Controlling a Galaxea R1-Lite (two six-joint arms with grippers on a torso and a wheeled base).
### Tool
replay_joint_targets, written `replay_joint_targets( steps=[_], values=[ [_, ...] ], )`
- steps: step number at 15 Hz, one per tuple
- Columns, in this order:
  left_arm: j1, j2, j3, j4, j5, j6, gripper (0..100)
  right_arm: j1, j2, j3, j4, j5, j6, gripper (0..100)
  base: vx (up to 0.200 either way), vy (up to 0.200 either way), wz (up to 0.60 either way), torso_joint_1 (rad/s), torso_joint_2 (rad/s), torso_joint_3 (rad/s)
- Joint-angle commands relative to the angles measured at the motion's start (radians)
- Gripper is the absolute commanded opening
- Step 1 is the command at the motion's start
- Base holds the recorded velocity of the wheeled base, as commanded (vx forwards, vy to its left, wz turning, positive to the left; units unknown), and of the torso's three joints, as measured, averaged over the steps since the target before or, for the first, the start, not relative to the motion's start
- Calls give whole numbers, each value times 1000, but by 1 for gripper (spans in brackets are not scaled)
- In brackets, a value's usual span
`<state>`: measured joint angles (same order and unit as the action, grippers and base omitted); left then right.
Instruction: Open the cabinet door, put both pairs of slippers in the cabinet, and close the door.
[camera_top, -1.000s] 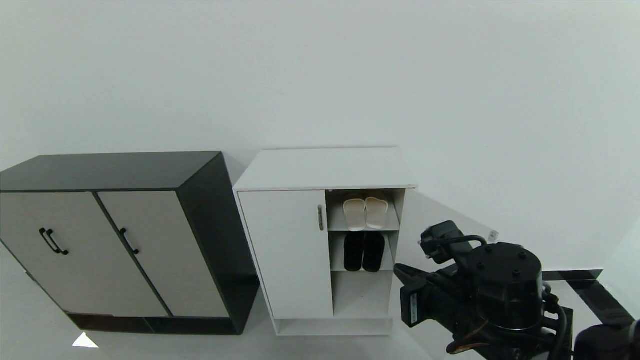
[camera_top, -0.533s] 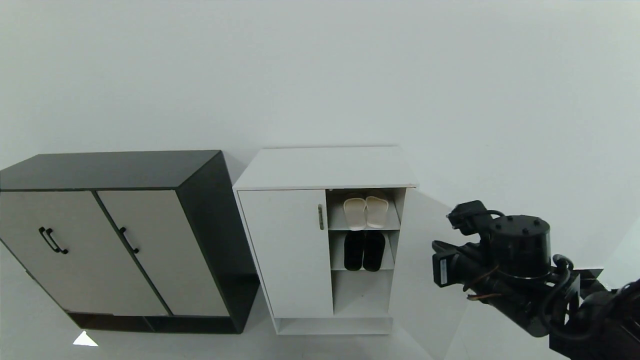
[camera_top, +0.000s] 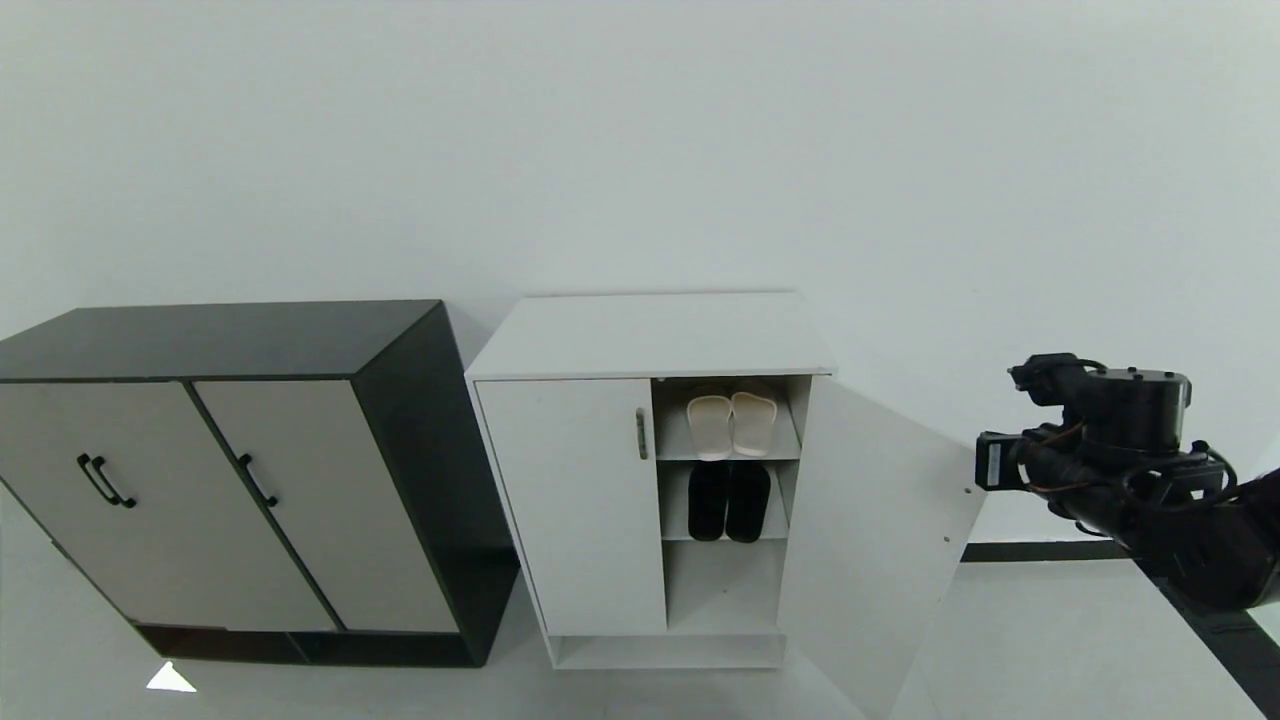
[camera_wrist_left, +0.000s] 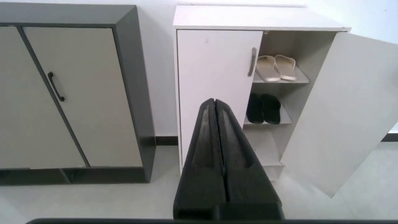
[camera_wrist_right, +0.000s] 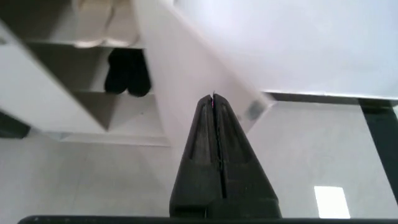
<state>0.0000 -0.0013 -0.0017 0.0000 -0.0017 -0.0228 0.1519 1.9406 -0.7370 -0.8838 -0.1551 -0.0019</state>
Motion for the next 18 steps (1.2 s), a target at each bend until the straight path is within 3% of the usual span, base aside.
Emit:
replay_joint_targets(
  steps=[1,6,18],
  values=[
    [0,1,0,0,0,0,0,-86,81,-91,23,17,-1,0,0,0,0,0,0,0],
    [0,1,0,0,0,0,0,-143,196,-190,29,19,-1,0,0,0,0,0,0,0],
    [0,1,0,0,0,0,0,-135,242,-188,28,17,-13,0,0,0,0,0,0,0]
  ],
)
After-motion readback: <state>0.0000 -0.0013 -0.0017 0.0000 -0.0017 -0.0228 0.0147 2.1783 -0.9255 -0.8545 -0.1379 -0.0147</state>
